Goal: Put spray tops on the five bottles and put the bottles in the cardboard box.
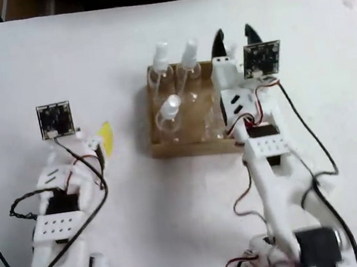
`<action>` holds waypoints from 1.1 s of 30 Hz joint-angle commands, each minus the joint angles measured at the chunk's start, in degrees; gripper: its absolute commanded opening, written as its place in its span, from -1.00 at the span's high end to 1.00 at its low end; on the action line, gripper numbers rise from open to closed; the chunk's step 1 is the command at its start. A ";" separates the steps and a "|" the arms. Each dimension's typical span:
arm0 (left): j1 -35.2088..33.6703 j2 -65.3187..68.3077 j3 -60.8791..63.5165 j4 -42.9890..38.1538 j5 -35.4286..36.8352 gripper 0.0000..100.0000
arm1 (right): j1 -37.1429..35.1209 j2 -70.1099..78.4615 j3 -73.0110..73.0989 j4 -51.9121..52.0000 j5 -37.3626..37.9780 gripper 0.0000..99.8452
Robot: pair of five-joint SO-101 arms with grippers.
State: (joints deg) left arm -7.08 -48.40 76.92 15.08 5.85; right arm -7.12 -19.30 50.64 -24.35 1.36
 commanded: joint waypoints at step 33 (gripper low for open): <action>0.75 -1.19 0.62 -1.41 -0.70 0.57 | 31.96 -28.35 4.04 87.08 -29.19 0.65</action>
State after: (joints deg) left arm -7.08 -48.40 77.89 15.08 5.85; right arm 25.41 -46.73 52.92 60.57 -33.27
